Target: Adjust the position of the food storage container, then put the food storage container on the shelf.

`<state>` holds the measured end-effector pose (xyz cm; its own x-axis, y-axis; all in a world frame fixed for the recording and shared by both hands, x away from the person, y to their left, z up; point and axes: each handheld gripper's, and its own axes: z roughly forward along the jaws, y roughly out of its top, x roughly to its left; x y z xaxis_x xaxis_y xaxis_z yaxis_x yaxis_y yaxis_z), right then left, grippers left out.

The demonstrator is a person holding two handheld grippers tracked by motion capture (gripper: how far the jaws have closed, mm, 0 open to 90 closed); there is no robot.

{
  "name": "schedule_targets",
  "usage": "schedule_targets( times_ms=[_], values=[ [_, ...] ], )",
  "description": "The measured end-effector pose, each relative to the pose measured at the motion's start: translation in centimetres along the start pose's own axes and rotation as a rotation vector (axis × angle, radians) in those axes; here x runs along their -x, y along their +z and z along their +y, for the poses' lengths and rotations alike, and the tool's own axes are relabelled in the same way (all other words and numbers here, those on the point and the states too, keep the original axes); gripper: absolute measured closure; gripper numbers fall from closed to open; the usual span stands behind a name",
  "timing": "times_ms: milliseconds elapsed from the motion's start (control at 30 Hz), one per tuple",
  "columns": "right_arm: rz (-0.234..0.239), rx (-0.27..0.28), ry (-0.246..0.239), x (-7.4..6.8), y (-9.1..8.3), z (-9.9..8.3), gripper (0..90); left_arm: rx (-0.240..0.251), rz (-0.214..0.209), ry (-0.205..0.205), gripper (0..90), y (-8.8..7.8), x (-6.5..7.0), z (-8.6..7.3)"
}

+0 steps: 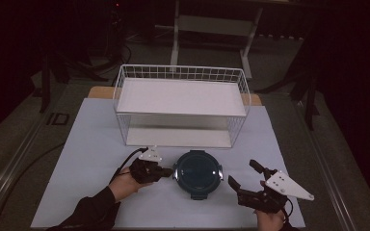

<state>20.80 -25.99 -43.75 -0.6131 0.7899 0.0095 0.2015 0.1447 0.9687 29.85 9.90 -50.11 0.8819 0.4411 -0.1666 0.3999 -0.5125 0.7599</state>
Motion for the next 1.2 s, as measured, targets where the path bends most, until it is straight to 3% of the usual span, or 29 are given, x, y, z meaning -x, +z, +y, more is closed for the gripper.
schedule_targets(
  times_ms=[200, 233, 267, 300, 333, 367, 400, 467, 500, 533, 600, 733, 867, 1033, 1200],
  values=[
    [-0.002, 0.003, 0.000, 0.0, -0.1, 0.0, 11.3, 0.005, -0.007, 0.014, 89.3, -0.3, 0.2, 0.1],
    [-0.004, 0.006, -0.002, 0.0, -0.1, 0.0, 11.3, 0.016, -0.016, 0.014, 75.5, -0.5, 0.3, 0.1],
    [-0.004, 0.006, -0.002, 0.0, -0.1, 0.0, 11.3, 0.033, -0.024, 0.019, 75.5, -0.8, 0.3, 0.1],
    [-0.006, 0.009, -0.004, 0.0, -0.1, 0.0, 11.3, 0.041, -0.017, 0.023, 67.0, -1.0, 0.2, 0.2],
    [-0.011, 0.018, -0.010, 0.0, -0.1, 0.0, 11.3, 0.053, -0.018, 0.016, 53.2, -1.3, 0.1, 0.3],
    [-0.011, 0.018, -0.010, 0.0, -0.1, 0.0, 11.3, 0.070, -0.016, 0.003, 53.2, -1.6, 0.0, 0.3],
    [-0.021, 0.018, -0.024, -0.1, -0.1, 0.0, 11.3, 0.083, -0.007, -0.009, 43.4, -1.9, -0.1, 0.4],
    [-0.015, 0.020, -0.027, -0.1, -0.1, 0.0, 11.3, 0.112, -0.016, -0.035, 38.1, -2.5, -0.2, 0.6],
    [-0.010, 0.020, -0.031, -0.1, -0.1, 0.0, 11.2, 0.126, -0.021, -0.035, 31.3, -3.0, 0.1, 0.8],
    [-0.007, 0.013, -0.040, 0.0, 0.1, 0.0, 11.2, 0.137, -0.019, -0.032, 19.0, -3.2, 0.2, 0.9],
    [-0.009, 0.010, -0.043, 0.0, 0.2, -0.1, 11.2, 0.160, -0.011, -0.036, 14.8, -3.6, 0.5, 1.1],
    [-0.028, 0.003, -0.072, -0.2, 0.4, -0.1, 11.2, 0.203, -0.021, -0.083, 2.8, -4.3, 1.2, 2.0],
    [-0.014, -0.003, -0.064, -0.5, 0.6, 0.0, 14.5, 0.206, -0.007, -0.136, 1.6, -4.5, 1.9, 2.7],
    [0.047, 0.004, -0.076, -0.6, 1.0, 0.0, 14.4, 0.209, 0.013, -0.177, 1.6, -4.4, 2.1, 3.1],
    [0.034, 0.016, -0.112, -0.6, 1.2, 0.3, 14.5, 0.194, -0.025, -0.211, 1.7, -3.4, 1.8, 3.0]
  ],
)
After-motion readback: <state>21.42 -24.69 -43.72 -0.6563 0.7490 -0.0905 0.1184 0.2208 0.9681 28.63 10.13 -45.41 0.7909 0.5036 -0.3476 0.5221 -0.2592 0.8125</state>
